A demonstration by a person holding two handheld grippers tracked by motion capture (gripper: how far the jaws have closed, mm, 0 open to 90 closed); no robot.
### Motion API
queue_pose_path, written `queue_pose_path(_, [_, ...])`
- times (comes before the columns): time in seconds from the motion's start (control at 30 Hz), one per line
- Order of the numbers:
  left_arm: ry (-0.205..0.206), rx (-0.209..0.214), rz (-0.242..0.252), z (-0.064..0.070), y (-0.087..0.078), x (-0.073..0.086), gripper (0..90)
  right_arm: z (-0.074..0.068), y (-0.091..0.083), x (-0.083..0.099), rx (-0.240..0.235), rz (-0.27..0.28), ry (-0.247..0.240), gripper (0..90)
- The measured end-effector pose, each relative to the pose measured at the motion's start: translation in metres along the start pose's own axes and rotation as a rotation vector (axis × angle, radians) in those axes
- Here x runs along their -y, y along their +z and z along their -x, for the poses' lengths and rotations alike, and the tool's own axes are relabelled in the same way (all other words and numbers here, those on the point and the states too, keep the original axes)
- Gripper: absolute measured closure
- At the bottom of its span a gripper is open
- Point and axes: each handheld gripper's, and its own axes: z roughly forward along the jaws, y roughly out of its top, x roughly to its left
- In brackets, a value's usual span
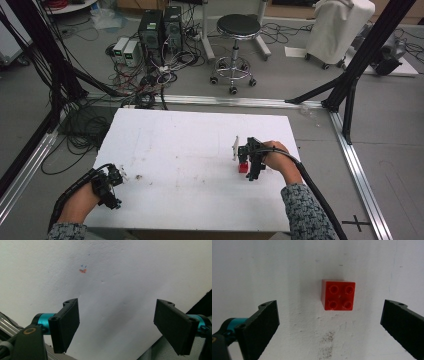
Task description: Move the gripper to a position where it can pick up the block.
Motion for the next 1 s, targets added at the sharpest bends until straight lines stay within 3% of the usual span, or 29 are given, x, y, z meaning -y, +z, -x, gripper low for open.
queue_pose_path(1.0, [-0.003,0.0,0.0,0.0,0.001,0.002,21.0,0.016,0.038,-0.005,-0.095,-0.029,0.047,1.2])
